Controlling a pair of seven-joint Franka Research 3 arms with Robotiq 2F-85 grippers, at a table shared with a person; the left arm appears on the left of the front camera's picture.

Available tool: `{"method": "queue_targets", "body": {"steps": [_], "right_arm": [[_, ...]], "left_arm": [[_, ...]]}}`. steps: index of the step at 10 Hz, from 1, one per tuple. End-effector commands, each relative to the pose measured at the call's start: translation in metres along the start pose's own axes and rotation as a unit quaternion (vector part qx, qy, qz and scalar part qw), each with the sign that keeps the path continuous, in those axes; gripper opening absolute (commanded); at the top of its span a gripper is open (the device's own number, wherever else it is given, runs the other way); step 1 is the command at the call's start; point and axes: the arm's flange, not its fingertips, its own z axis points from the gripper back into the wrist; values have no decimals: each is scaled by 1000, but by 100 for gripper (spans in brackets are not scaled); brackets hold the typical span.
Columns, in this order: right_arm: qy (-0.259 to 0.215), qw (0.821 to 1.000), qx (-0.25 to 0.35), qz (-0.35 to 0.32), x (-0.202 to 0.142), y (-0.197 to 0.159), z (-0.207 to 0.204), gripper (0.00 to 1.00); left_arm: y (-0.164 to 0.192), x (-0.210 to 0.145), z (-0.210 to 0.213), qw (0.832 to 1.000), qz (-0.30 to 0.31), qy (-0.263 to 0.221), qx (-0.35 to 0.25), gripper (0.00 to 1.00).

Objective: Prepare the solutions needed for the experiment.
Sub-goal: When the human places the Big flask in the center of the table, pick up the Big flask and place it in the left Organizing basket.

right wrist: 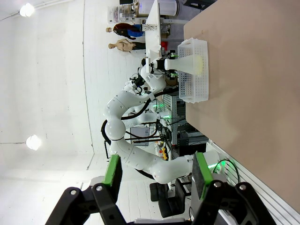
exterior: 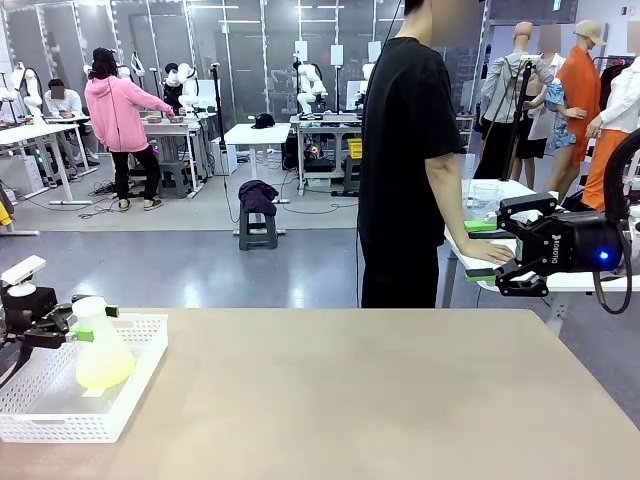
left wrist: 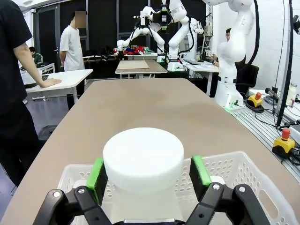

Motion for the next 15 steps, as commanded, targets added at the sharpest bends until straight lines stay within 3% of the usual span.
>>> {"method": "queue_targets", "body": {"steps": [1, 5, 8, 9, 12, 14, 15], "right_arm": [[-1, 1000, 6, -2, 0, 2, -1, 76], [-1, 1000, 6, -2, 0, 2, -1, 76], [-1, 1000, 6, -2, 0, 2, -1, 76], [-1, 1000, 6, -2, 0, 2, -1, 76], [-1, 1000, 6, -2, 0, 2, -1, 76], [-1, 1000, 6, -2, 0, 2, -1, 76], [-1, 1000, 6, -2, 0, 2, -1, 76]], "left_arm": [[0, 1, -1, 1000, 0, 2, -1, 89], [-20, 9, 25, 999, -50, 14, -13, 89], [-38, 20, 59, 998, -53, 21, 9, 89], [-59, 35, 82, 997, -70, -16, 30, 89], [-102, 87, 99, 993, -102, 5, 56, 89], [-118, 117, 80, 995, -69, -52, 46, 89], [-127, 134, 57, 993, 9, -102, 57, 89]]}}
